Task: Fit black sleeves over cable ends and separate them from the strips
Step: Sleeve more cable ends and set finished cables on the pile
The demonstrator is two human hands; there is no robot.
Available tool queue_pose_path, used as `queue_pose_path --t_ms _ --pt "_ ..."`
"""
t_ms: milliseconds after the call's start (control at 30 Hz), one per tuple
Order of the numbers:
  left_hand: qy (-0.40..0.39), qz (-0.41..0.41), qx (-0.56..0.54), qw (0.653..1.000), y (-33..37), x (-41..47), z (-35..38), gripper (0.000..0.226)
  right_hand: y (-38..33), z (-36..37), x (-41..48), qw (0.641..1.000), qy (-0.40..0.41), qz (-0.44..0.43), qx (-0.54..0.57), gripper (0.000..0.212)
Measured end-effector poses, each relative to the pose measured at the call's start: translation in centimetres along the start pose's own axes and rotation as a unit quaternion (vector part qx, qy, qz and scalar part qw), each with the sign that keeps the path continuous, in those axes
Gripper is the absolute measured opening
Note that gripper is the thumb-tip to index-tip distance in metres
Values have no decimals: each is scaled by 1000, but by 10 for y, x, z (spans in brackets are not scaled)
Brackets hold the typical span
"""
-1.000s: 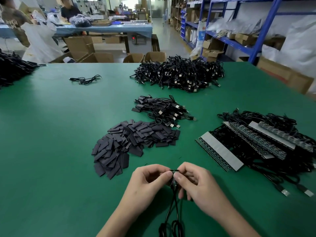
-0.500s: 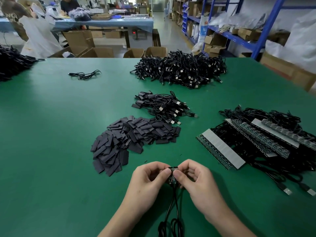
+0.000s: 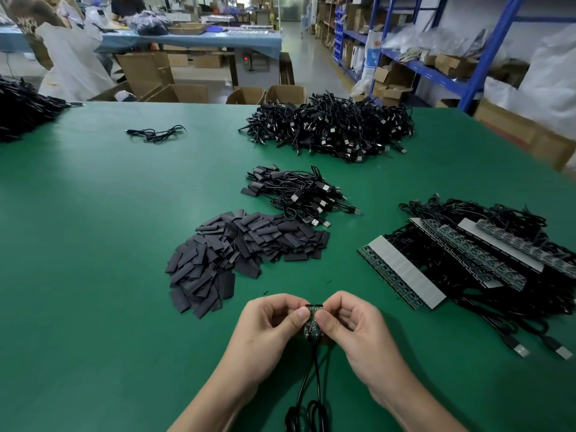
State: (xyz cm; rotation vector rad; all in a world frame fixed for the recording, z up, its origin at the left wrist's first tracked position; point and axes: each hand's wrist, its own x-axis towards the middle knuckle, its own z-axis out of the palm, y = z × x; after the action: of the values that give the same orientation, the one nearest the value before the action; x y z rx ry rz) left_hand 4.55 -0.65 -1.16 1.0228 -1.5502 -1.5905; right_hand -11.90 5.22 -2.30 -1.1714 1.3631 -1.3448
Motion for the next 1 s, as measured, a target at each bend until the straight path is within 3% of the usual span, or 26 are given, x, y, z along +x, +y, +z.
queue_pose_path --t_ms 500,700,1000 --pt "-6 -28 -1 1000 8 -1 0 13 -2 0 -1 1000 -1 11 -8 14" --pt "50 2 130 990 10 -2 3 12 0 4 -1 997 53 11 -49 11" --pt "59 33 197 978 11 -3 -2 10 -6 -1 -4 994 49 21 -91 9"
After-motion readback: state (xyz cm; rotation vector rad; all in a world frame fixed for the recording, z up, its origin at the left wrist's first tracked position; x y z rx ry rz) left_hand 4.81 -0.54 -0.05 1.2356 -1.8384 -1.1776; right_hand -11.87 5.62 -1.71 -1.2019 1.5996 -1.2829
